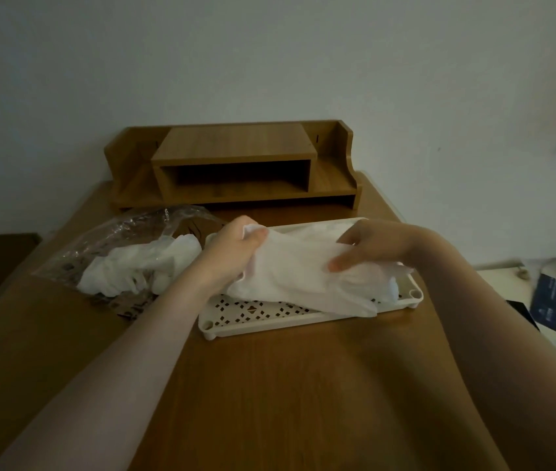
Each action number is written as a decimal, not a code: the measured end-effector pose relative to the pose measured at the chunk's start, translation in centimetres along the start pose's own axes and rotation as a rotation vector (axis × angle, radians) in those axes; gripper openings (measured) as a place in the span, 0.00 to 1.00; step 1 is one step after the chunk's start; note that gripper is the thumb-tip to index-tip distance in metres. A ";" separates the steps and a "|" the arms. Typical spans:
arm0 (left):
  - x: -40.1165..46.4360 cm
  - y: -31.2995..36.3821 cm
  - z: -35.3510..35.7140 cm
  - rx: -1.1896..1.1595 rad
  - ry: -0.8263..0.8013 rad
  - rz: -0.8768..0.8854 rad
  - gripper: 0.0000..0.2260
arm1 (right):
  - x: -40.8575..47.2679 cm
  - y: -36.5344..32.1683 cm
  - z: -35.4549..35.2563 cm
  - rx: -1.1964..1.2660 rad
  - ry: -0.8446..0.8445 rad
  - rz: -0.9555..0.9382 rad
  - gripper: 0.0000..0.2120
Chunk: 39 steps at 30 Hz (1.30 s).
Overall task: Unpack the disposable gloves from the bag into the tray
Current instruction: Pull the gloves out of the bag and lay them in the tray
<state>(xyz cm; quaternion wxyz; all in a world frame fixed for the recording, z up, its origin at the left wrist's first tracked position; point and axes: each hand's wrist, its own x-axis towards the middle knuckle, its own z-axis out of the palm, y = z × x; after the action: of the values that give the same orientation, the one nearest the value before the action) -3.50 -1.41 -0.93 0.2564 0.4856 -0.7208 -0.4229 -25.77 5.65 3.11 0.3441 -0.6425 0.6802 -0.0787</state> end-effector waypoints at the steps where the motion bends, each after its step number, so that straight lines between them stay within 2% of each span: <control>1: 0.0 -0.2 0.0 0.086 0.074 0.029 0.10 | -0.1 0.6 -0.4 0.070 -0.001 -0.011 0.15; 3: 0.1 -0.6 0.1 0.279 0.194 0.076 0.09 | -0.1 1.6 -0.9 0.205 0.019 -0.031 0.13; 6: 0.7 -1.2 0.6 0.499 0.264 0.144 0.09 | 0.5 2.5 -0.5 0.422 0.021 -0.017 0.12; 10: 1.5 -0.8 1.0 0.550 0.327 0.141 0.10 | 1.6 3.1 0.5 0.591 0.106 0.034 0.14; 13: 2.1 -0.7 1.0 0.577 0.370 0.134 0.13 | 2.0 2.9 0.7 0.616 0.272 0.093 0.11; 16: 2.3 -0.9 1.1 0.579 0.406 0.118 0.17 | 3.0 2.7 0.7 0.404 0.486 0.129 0.09; 18: 1.9 -0.7 1.1 0.589 0.447 0.140 0.21 | 3.7 2.4 0.8 0.238 0.601 0.152 0.16; 20: 1.2 -0.5 1.4 0.648 0.523 0.286 0.22 | 3.9 1.5 1.4 -0.073 0.752 0.091 0.20; 22: 0.3 0.5 2.0 0.707 0.512 0.517 0.18 | 3.7 -0.2 2.8 -0.266 0.823 -0.112 0.16; 23: 0.1 1.0 2.5 0.734 0.420 0.589 0.17 | 3.7 -1.2 3.8 -0.274 0.771 -0.229 0.14; 25: 0.1 1.4 3.3 0.774 0.170 0.561 0.17 | 4.1 -2.3 6.1 -0.332 0.575 -0.321 0.14; 27: 0.6 0.2 3.7 0.832 -0.045 0.413 0.19 | 4.8 -1.5 7.8 -0.504 0.396 -0.180 0.26; 29: 0.7 -1.9 3.9 0.943 -0.193 0.298 0.26 | 4.9 0.4 8.3 -0.580 0.303 -0.014 0.42; 32: 0.8 -3.7 4.1 0.999 -0.204 0.202 0.34 | 4.4 2.7 7.8 -0.576 0.309 0.072 0.52; 36: 0.8 -4.2 4.2 0.951 -0.129 0.100 0.41 | 3.9 3.1 7.7 -0.485 0.256 0.187 0.55; 39: 0.5 -4.2 3.8 0.868 -0.126 0.025 0.41 | 3.7 3.0 7.6 -0.303 0.295 0.220 0.55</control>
<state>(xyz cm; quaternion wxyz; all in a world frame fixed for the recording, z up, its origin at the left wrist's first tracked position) -4.67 -1.20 -6.46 -0.0109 0.5129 -0.8518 -0.1063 -23.73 5.23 -5.59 0.1471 -0.5905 0.7930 -0.0306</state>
